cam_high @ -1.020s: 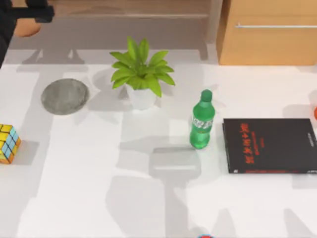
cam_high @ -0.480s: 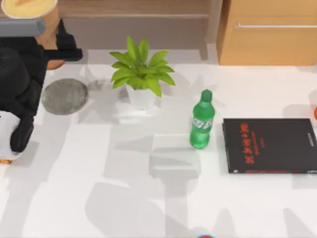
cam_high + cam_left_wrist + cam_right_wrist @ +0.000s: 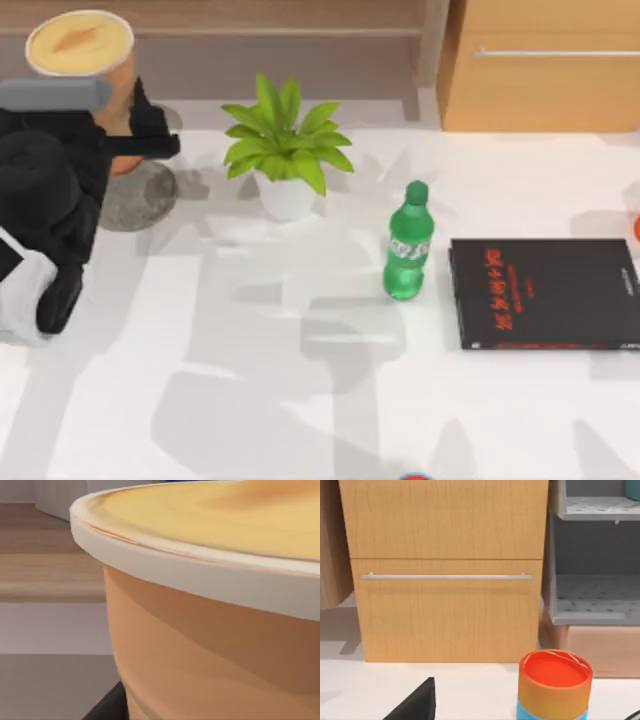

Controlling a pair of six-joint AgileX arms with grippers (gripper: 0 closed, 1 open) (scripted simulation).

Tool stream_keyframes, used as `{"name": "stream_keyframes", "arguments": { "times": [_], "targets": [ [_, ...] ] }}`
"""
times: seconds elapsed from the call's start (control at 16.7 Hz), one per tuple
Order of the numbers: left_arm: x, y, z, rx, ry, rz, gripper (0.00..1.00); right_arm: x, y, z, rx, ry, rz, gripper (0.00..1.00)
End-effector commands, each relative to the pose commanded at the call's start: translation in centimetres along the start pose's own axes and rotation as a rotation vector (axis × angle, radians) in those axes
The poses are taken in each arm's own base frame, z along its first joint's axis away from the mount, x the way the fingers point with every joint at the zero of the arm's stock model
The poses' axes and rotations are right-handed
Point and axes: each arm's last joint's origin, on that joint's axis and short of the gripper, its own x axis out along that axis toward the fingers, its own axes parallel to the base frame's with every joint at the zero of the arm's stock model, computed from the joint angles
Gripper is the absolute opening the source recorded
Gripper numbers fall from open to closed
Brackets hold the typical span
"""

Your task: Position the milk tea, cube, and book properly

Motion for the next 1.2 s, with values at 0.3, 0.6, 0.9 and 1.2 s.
{"name": "stream_keyframes", "arguments": {
  "times": [0.3, 0.6, 0.9, 1.2],
  "targets": [
    [0.0, -0.1, -1.2, -0.002, -0.002, -0.001, 0.0, 0.0, 0.0, 0.0, 0.0, 0.0, 0.0, 1.0],
    [-0.1, -0.2, -3.0, -0.002, -0.001, -0.004, 0.0, 0.0, 0.0, 0.0, 0.0, 0.0, 0.0, 1.0],
    [-0.1, -0.2, -3.1, -0.001, 0.002, -0.004, 0.08, 0.0, 0.0, 0.0, 0.0, 0.0, 0.0, 1.0],
    [-0.1, -0.2, -3.1, -0.001, 0.002, -0.004, 0.45, 0.0, 0.0, 0.0, 0.0, 0.0, 0.0, 1.0]
  ]
}}
